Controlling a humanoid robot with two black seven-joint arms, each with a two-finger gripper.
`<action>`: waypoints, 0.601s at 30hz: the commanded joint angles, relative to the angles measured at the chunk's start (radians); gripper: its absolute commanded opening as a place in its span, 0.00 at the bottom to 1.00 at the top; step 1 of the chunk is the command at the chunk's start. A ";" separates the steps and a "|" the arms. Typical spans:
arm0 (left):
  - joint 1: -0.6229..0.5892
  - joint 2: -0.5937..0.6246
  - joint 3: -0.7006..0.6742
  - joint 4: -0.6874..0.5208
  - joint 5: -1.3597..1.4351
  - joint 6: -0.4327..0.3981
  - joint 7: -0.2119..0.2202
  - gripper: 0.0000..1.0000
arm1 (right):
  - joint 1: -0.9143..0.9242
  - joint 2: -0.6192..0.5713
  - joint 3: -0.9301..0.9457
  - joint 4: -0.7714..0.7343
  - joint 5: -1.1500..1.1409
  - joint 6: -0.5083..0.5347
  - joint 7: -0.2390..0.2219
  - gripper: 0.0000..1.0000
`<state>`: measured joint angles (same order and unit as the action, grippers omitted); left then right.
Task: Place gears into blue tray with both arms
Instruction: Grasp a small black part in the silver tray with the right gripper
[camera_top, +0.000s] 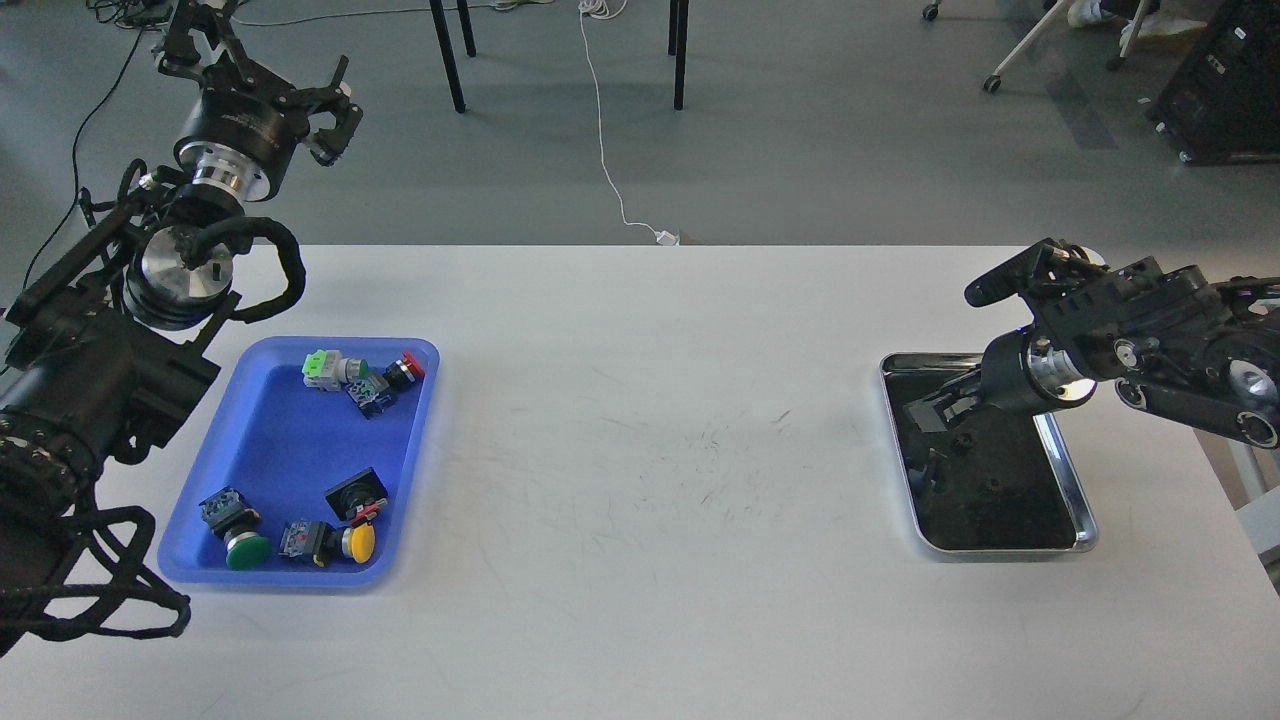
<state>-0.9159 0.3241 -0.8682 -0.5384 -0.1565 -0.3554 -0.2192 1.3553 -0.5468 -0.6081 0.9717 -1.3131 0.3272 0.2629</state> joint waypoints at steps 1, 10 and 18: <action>-0.001 0.001 0.000 0.000 0.000 0.001 0.000 0.98 | -0.027 -0.007 0.014 -0.010 0.002 0.000 -0.030 0.60; -0.001 0.001 0.000 0.000 0.000 0.001 0.000 0.98 | -0.054 -0.013 0.016 -0.013 0.002 -0.002 -0.037 0.58; 0.000 0.006 0.000 0.000 0.000 0.001 0.000 0.98 | -0.087 -0.021 0.016 -0.014 0.002 -0.016 -0.062 0.55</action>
<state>-0.9173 0.3282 -0.8688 -0.5384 -0.1565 -0.3543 -0.2194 1.2737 -0.5666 -0.5921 0.9568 -1.3114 0.3144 0.2029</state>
